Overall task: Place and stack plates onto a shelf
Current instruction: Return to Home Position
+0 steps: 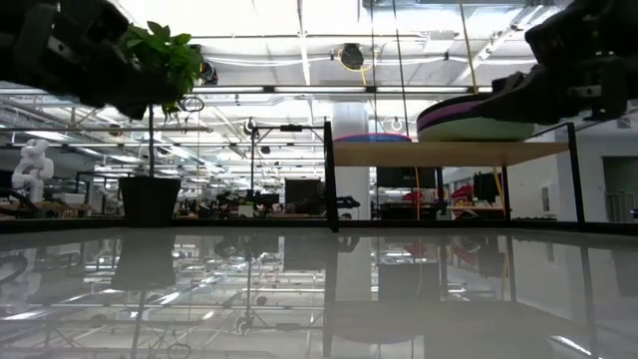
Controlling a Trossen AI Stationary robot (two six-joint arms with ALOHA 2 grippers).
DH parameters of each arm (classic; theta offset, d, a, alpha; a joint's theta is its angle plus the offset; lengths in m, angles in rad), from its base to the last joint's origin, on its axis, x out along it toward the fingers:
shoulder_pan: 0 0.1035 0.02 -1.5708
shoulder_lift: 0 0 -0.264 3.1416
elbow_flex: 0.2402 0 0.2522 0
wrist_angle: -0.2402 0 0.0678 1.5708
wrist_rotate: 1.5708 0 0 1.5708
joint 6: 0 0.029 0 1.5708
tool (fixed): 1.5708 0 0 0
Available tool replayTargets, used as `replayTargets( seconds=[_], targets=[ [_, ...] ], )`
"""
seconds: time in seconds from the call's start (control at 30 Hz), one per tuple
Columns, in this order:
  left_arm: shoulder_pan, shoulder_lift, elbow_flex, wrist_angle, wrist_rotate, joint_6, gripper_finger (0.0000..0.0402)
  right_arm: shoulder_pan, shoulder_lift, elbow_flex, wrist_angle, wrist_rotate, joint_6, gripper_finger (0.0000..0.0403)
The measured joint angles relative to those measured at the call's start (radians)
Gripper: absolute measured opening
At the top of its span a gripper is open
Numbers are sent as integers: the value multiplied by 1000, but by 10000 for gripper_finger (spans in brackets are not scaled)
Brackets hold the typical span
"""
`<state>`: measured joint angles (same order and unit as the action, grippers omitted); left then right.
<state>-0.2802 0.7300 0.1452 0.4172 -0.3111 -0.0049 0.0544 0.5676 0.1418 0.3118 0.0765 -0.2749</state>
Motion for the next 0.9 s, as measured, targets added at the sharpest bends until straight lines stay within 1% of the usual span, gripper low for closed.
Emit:
replayTargets(
  seconds=[0.23,0.47,0.53,0.7,0.9],
  targets=[
    [-1,-37,-65,2,0,-30,37,0,-33,-62,30,-1,51,0],
    [-1,-158,-134,1,0,-30,37,0,-75,-93,42,-3,54,0],
    [-1,-194,-136,-33,4,-27,37,0,-84,-94,44,-6,54,0],
    [-1,-264,-136,-49,50,15,37,0,-110,-95,38,-82,58,0],
    [-1,-343,-136,-54,59,64,37,0,-160,-96,-2,-105,80,0]
  ],
)
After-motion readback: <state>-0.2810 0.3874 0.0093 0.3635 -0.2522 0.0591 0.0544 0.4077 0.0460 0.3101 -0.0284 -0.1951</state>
